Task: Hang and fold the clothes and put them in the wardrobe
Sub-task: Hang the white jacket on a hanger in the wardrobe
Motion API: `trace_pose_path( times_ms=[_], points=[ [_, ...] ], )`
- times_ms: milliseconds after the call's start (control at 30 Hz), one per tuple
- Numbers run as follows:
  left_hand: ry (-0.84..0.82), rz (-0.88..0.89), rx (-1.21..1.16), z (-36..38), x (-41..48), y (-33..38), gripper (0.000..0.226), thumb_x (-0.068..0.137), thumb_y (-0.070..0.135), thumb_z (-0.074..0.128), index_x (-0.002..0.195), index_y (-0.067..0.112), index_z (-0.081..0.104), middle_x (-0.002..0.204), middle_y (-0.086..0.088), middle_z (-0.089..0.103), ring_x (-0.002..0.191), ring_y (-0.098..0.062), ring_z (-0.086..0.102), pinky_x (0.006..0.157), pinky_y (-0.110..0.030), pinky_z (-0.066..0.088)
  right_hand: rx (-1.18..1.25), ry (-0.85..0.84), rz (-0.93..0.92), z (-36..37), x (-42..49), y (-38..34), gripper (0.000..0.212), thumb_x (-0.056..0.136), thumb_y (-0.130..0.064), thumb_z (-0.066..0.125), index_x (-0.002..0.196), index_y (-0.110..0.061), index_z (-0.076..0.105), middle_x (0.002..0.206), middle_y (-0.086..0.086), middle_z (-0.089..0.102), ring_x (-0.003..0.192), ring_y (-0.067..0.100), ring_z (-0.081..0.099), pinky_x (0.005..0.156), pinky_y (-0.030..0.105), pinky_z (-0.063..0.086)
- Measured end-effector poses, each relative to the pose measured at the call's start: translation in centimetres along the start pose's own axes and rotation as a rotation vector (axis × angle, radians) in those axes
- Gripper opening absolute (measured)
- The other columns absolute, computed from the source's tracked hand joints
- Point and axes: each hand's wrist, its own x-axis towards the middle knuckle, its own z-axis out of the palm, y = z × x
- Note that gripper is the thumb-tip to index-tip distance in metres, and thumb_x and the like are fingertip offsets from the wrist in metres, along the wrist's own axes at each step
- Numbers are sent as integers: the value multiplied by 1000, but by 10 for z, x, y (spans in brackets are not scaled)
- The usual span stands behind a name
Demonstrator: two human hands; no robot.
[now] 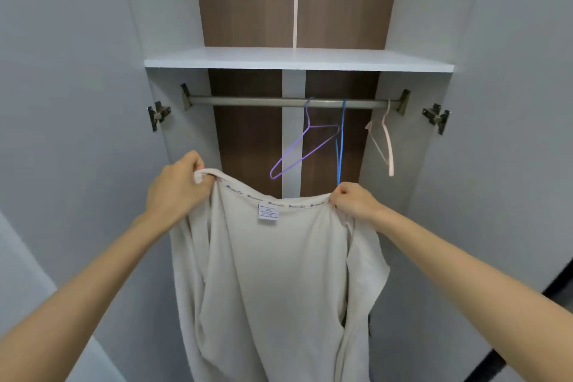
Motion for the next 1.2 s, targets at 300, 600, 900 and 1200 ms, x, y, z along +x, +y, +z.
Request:
trace_pose_path(
  times_ms=[300, 600, 900, 1200],
  points=[
    [17, -10, -20, 60, 102, -28, 21, 83, 21, 58, 68, 21, 43, 56, 1, 53, 55, -18, 49, 47, -27, 29, -122, -146, 47, 34, 121, -19, 26, 85, 5, 47, 99, -15, 55, 105, 10, 62, 91, 24, 61, 65, 26, 51],
    [-140, -51, 41, 143, 178, -57, 18, 74, 13, 57, 69, 21, 41, 64, -2, 55, 63, -25, 51, 52, -30, 31, 266, 51, 50, 54, 273, -43, 73, 93, -9, 58, 149, -25, 13, 117, 10, 56, 71, 11, 54, 51, 17, 41],
    [-138, -91, -5, 181, 272, -81, 21, 72, 8, 64, 67, 18, 47, 58, -6, 54, 54, -22, 48, 50, -31, 35, 531, 189, 265, 59, 408, -47, 74, 95, -6, 51, 151, -22, 5, 146, 17, 38, 113, 34, 57, 90, 37, 50],
    [-184, -118, -29, 201, 293, -87, 22, 72, 2, 64, 65, 16, 49, 60, -4, 55, 57, -21, 52, 51, -32, 41, 428, 428, 89, 46, 415, -39, 13, 100, -9, 33, 106, -15, 42, 95, 11, 52, 84, 26, 54, 68, 35, 45]
  ],
)
